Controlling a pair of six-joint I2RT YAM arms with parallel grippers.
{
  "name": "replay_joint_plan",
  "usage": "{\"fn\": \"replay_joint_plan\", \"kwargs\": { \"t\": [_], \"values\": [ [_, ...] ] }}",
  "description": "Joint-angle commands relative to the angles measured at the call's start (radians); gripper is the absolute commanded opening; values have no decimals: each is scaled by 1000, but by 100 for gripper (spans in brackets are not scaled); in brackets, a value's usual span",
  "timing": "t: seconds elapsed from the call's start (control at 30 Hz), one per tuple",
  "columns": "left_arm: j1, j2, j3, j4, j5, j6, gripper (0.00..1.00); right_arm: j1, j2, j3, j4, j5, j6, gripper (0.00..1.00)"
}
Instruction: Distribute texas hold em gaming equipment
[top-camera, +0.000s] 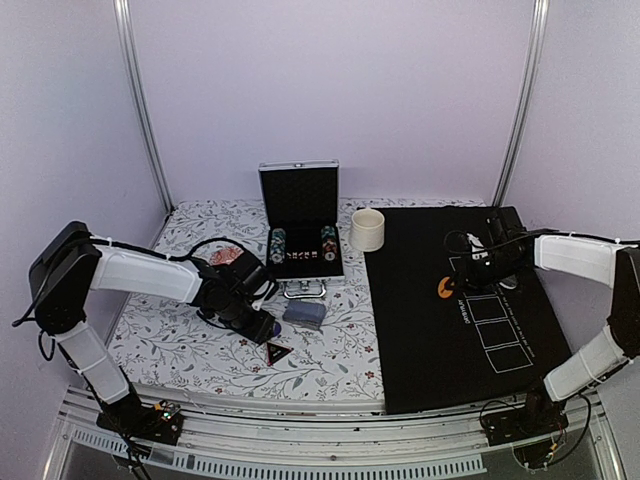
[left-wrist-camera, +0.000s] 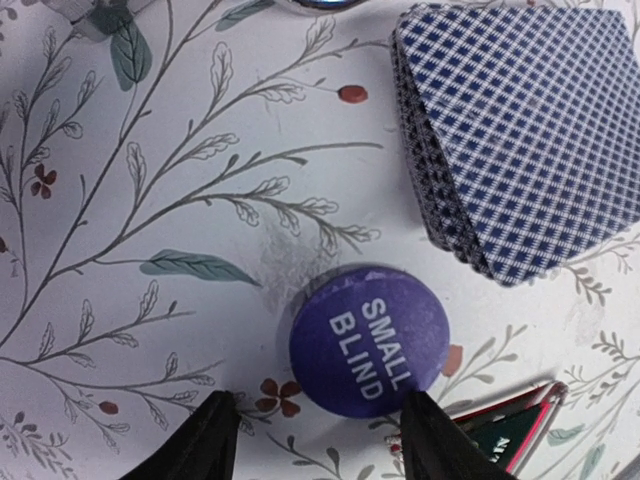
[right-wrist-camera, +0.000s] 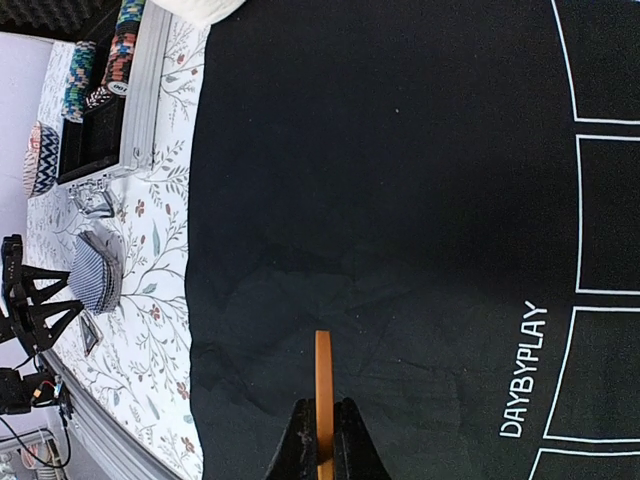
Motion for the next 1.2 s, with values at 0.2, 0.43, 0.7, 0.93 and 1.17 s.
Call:
{"fn": "replay_joint_plan", "kwargs": {
  "t": [0.2, 0.43, 0.7, 0.93, 1.17],
  "values": [
    [22, 35, -70, -133, 24, -16, 58, -7, 220, 163, 100, -74, -33, 3],
    [20, 28, -70, -129, 36, -8, 58, -7, 405, 298, 102, -97, -28, 3],
    [21, 8, -68, -107, 63, 10, 59, -8, 541, 449, 86, -82, -29, 3],
    [21, 12, -74, -107, 64, 20, 59, -8, 637, 543, 58, -70, -33, 4],
    [18, 5, -62, -103, 85, 37, 61, -15, 690, 597, 35, -31, -32, 20]
  ]
}}
